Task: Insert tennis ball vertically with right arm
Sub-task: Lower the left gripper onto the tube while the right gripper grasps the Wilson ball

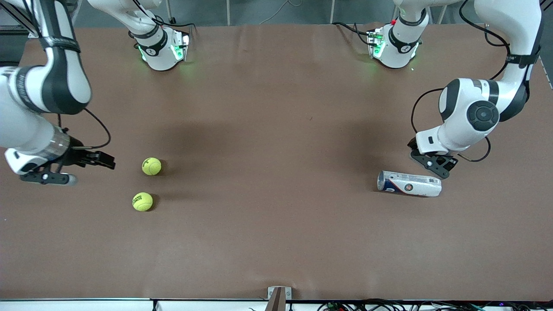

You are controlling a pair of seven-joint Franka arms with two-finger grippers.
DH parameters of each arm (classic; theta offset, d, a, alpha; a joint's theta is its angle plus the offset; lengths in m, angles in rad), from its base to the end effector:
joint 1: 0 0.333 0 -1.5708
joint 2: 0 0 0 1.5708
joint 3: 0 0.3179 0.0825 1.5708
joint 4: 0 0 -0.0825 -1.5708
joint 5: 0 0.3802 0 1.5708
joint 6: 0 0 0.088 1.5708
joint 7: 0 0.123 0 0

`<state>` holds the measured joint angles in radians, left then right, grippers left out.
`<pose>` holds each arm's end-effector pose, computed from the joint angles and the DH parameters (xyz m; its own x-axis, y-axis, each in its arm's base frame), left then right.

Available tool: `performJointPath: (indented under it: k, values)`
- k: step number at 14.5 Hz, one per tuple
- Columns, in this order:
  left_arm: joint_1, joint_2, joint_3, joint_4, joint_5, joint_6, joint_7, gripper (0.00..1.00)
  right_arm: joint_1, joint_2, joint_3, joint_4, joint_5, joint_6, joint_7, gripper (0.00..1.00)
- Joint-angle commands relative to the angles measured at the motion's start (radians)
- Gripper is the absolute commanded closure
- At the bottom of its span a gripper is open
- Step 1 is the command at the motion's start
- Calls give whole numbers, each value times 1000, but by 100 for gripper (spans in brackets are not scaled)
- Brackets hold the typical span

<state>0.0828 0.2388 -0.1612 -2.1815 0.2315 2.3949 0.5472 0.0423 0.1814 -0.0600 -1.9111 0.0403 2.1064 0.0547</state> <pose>0.5524 -0.0390 0.2680 0.7015 -0.7076 -0.0846 -0.7127 -0.6966 -0.0831 0.5989 -0.0069 0.3913 0.9957 -0.0917 0.0127 -0.0913 -0.9955 -0.0249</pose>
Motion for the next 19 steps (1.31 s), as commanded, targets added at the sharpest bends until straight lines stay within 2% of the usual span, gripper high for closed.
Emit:
performJointPath:
  k: [1, 3, 7, 11, 13, 19]
  values:
    - [12, 71, -3, 55, 157, 24, 34, 0, 14, -33, -1, -156, 15, 159, 14, 0]
    - [6, 114, -4, 101, 235, 24, 68, 0, 22, -8, -1, -212, 15, 248, 16, 0]
    - [0, 163, -4, 149, 252, 24, 164, 0, 24, 16, -1, -341, 15, 426, 16, 0]
    - [-15, 203, -4, 167, 271, 24, 238, 0, 48, 75, 0, -342, 16, 466, 17, 0]
    - [-38, 206, -3, 169, 334, 24, 231, 0, 51, 116, 0, -344, 35, 513, 30, 0]
    - [-58, 237, -3, 198, 471, 23, 204, 0, 79, 139, 0, -361, 58, 518, 60, 0]
